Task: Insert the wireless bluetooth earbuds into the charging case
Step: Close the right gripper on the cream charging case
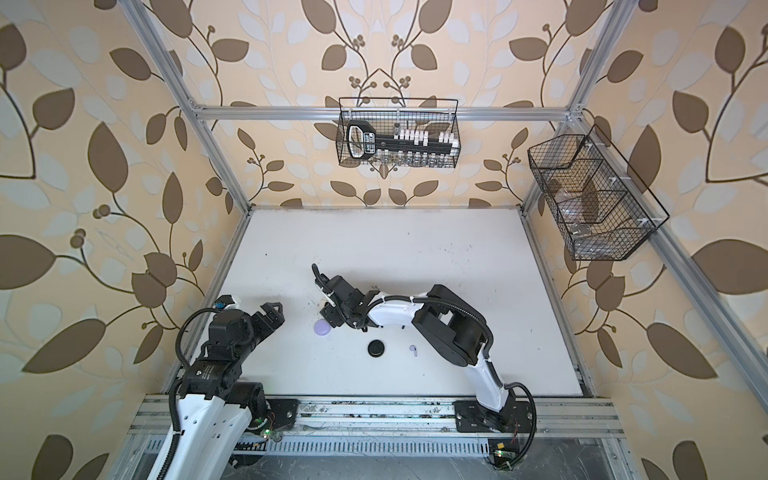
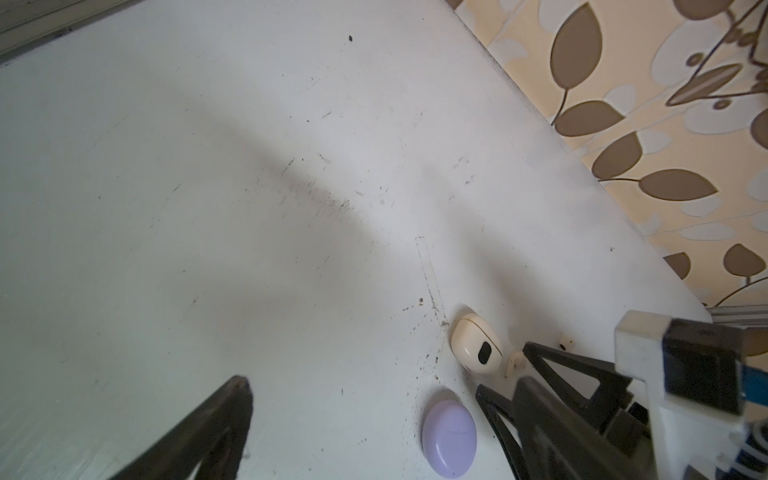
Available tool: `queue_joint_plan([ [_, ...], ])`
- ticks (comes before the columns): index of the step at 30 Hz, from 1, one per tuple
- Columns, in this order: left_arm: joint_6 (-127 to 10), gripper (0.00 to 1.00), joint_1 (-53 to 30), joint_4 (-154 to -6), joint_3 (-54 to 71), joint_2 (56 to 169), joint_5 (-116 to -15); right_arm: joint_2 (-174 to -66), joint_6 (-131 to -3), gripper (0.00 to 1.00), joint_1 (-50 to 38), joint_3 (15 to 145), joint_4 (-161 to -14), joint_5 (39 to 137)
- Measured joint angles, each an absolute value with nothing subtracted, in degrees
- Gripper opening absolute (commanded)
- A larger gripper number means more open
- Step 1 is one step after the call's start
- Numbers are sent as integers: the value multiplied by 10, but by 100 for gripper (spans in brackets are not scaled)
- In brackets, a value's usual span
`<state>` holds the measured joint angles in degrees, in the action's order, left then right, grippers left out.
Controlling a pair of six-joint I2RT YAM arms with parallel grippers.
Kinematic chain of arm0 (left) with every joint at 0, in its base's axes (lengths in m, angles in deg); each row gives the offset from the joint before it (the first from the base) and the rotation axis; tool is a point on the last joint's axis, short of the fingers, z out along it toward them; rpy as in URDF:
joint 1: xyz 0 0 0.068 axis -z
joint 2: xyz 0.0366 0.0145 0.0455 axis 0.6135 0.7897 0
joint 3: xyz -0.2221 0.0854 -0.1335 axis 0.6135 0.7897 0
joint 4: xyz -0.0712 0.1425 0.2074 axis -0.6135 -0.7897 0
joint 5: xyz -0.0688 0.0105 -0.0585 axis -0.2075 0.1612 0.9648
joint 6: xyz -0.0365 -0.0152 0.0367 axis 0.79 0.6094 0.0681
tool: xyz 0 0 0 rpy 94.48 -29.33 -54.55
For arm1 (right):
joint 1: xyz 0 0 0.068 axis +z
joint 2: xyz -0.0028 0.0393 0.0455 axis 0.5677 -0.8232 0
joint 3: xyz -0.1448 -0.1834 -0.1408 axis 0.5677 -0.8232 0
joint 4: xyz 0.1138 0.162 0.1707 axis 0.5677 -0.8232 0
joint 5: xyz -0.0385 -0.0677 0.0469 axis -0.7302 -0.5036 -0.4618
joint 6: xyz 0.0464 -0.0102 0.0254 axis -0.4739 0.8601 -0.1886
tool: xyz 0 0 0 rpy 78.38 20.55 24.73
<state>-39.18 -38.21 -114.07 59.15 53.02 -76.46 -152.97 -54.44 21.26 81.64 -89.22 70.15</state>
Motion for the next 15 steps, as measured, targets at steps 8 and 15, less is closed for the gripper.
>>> queue_joint_plan([
  [8, -392, 99, -382, -1140, 591, 530, -764, -1555, -533, 69, 212, 832, -894, 712],
  [15, -392, 99, -382, -1140, 591, 530, -760, -1564, -527, 65, 203, 834, -891, 727],
])
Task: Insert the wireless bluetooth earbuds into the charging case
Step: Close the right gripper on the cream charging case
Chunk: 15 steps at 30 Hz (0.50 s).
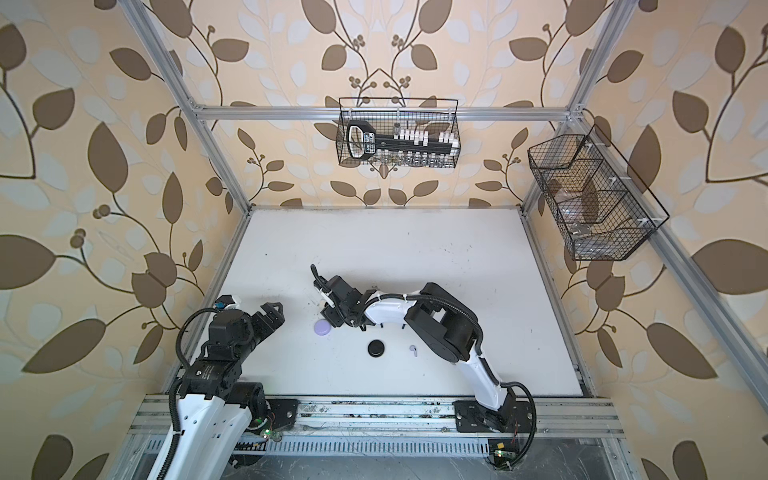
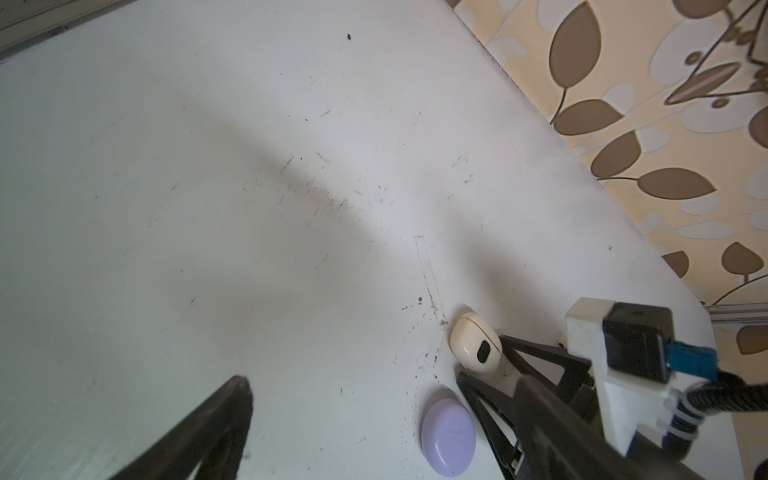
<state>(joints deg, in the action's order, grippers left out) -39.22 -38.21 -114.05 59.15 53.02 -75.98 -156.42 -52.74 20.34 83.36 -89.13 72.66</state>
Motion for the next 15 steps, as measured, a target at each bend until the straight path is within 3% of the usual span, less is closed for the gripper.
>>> queue_joint_plan([
  [15, -394, 99, -382, -1131, 594, 525, -749, -1578, -521, 46, 202, 842, -863, 741],
])
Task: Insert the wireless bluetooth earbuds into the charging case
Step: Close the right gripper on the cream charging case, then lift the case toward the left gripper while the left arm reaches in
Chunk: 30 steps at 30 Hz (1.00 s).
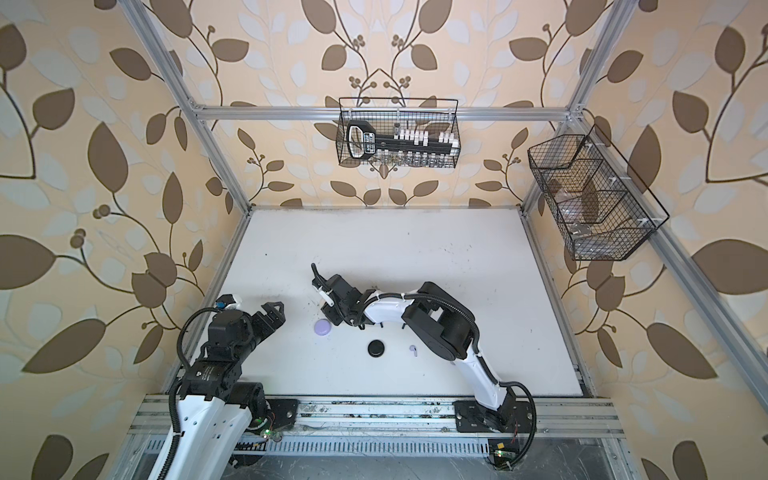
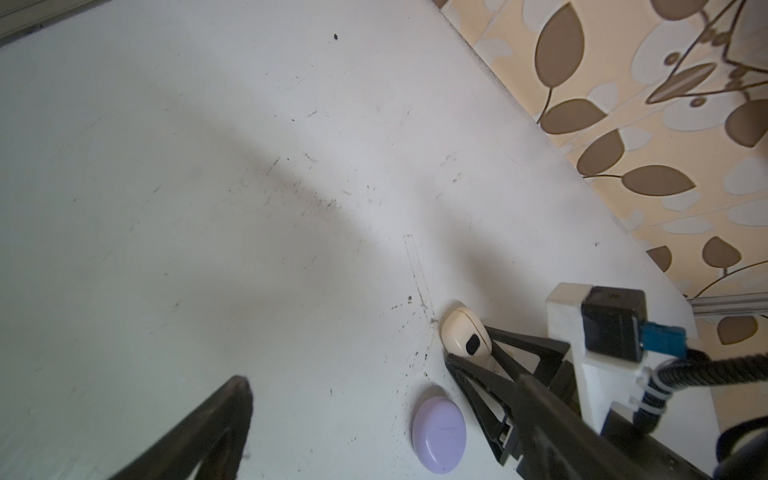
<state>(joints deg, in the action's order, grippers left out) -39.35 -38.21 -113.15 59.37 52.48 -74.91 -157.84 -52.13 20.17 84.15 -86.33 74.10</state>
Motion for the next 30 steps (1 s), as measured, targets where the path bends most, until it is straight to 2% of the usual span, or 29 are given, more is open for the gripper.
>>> queue_joint_plan([
  [12, -368, 99, -382, -1148, 586, 517, -741, -1538, -507, 35, 203, 763, -802, 741],
  [19, -331, 99, -382, -1147, 560, 470, -720, -1407, -498, 30, 197, 640, -758, 739],
  [23, -340, 99, -382, -1128, 559, 473, -618, -1306, -500, 25, 196, 547, -713, 727],
  [30, -351, 95, -382, -998, 591, 537, -431, -1182, -476, 17, 215, 435, -691, 671],
])
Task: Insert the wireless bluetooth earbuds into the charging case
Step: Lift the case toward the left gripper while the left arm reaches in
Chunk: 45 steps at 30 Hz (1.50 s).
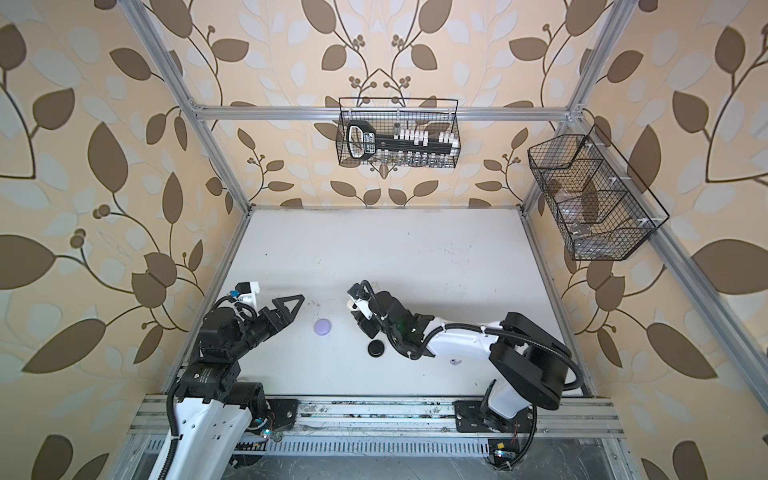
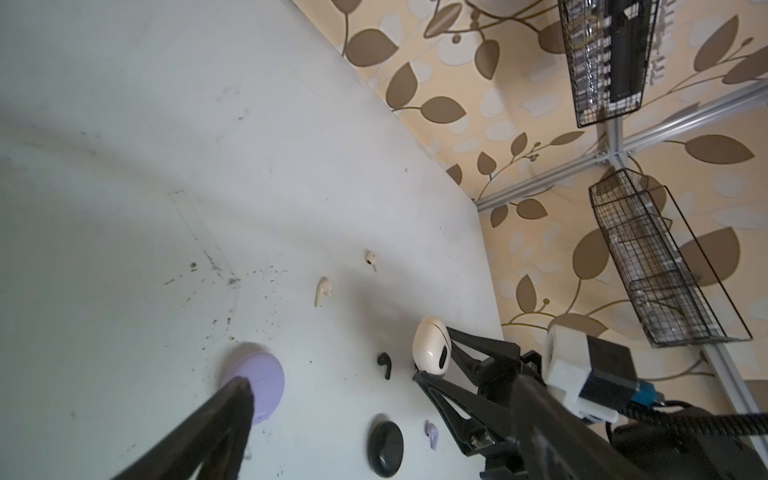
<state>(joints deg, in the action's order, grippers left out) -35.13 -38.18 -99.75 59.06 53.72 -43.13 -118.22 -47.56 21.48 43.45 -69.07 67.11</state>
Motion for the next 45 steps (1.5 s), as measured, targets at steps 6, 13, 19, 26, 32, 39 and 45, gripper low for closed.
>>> queue_joint_plan([
  [6, -352, 92, -345, -923, 616, 587, -372, -1073, -434, 25, 207, 292, -603, 678],
  [13, -393, 83, -177, -909, 608, 619, -418, -1050, -414, 20, 206, 252, -556, 716],
  [19, -411, 76, -93, -895, 595, 683, -457, -1010, -406, 21, 211, 238, -536, 735],
  [26, -416, 75, -49, -881, 579, 706, -473, -957, -405, 24, 224, 214, -519, 767],
  [32, -414, 71, -13, -859, 563, 704, -480, -956, -401, 23, 245, 214, -508, 769],
  [39, -410, 62, 28, -848, 560, 710, -491, -961, -402, 22, 267, 214, -485, 767],
  [45, -411, 53, 46, -843, 555, 731, -504, -986, -404, 22, 275, 214, -467, 752],
])
